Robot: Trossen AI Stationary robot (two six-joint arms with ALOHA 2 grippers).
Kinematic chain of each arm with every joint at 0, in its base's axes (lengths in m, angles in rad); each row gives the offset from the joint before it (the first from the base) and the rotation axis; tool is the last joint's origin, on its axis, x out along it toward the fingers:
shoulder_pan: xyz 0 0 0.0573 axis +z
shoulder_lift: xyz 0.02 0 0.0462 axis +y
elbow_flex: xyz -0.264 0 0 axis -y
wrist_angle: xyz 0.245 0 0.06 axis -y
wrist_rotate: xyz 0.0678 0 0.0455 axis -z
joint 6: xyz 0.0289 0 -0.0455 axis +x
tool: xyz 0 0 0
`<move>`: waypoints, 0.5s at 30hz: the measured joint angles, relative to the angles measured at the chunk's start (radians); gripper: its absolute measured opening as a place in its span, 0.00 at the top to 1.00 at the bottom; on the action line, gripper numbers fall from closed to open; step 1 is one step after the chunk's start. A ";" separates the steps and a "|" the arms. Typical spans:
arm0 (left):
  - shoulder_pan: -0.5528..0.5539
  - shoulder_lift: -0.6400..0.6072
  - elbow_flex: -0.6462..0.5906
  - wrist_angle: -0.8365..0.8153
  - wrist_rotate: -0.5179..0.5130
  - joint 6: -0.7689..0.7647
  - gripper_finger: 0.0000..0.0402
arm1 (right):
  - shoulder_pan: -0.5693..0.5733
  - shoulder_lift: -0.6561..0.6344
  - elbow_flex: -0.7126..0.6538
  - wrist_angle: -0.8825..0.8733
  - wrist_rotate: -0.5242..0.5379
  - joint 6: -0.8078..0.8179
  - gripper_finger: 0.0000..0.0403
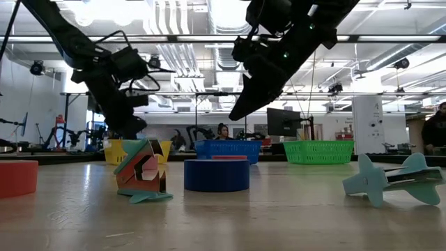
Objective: Pick and place Stapler, Stapler remover, tape
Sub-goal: Put the blue stapler into the yellow basket
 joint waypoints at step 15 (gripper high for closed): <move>0.012 0.000 -0.055 0.078 -0.001 0.000 0.80 | 0.000 0.000 -0.001 0.002 0.000 0.001 0.59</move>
